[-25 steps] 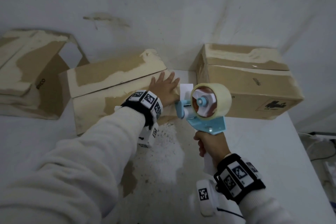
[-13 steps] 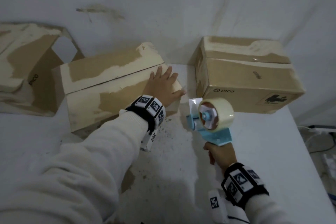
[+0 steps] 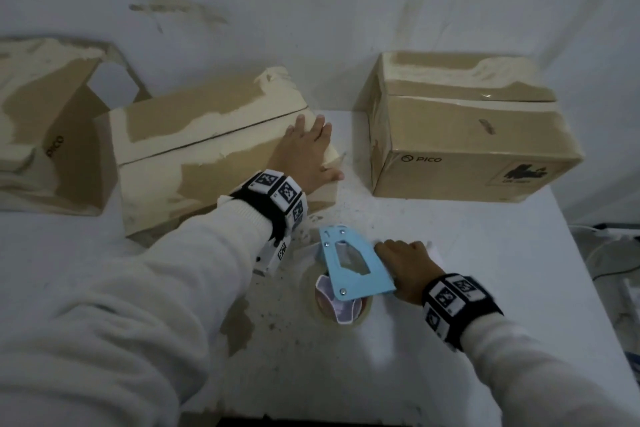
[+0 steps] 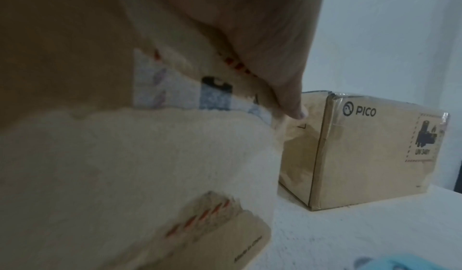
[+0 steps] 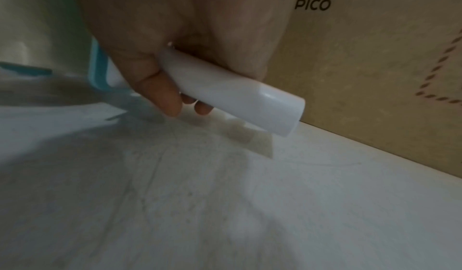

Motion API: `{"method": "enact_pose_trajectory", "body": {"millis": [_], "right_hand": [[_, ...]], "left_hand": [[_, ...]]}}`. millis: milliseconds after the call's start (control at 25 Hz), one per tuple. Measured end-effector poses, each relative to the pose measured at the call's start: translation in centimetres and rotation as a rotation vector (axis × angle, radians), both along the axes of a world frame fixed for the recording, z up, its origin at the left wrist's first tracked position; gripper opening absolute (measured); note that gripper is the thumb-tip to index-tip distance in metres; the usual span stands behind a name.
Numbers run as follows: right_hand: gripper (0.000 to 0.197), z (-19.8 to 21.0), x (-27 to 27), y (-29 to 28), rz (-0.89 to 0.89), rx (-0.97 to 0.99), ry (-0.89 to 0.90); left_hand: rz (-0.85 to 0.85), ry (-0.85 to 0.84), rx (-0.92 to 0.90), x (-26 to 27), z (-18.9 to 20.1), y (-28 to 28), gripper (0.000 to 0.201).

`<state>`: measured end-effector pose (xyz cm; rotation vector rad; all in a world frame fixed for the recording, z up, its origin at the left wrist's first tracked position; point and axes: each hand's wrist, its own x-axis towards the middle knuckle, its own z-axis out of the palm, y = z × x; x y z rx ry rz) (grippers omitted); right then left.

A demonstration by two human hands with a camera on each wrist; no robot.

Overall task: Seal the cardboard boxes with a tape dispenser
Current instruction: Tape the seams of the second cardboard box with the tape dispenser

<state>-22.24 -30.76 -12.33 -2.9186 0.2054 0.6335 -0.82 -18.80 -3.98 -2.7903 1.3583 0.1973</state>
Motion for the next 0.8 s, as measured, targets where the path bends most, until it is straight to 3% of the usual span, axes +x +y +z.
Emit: {"method": "enact_pose_trajectory", "body": {"millis": [120,200,360,440,480,640,720,800], "right_hand": [[0.066,0.2,1.1,0.6,0.106,-0.084,-0.038],[0.080,-0.9,1.4,0.4,0.041,-0.109,0.019],[0.060,0.4,1.9,0.8,0.007,-0.113,0.006],[0.066,1.0,2.1,0.5,-0.083,-0.037,-0.068],[0.066,1.6,2.5,0.4,-0.155,0.039,-0.137],[0.028,6.3,6.3,1.6,-0.458,0.274,-0.886],[0.024,8.8,9.0,3.5,-0.462,0.333,-1.003],[0.033,9.8,11.5,4.9,-0.393,0.366,-0.958]], "left_hand": [[-0.090,0.044,-0.020,0.0,0.1,0.2,0.094],[-0.147,0.058,-0.035,0.0,0.1,0.3,0.096],[-0.146,0.021,-0.074,-0.4,0.2,0.4,0.104],[-0.108,0.003,-0.102,-0.6,0.3,0.6,0.108],[-0.096,-0.015,-0.113,-0.6,0.3,0.9,0.110],[0.069,0.024,-0.348,0.0,1.2,4.5,0.092],[0.147,0.012,-0.569,1.2,1.5,8.0,0.078],[0.212,-0.039,-0.718,2.9,1.2,12.2,0.074]]}}
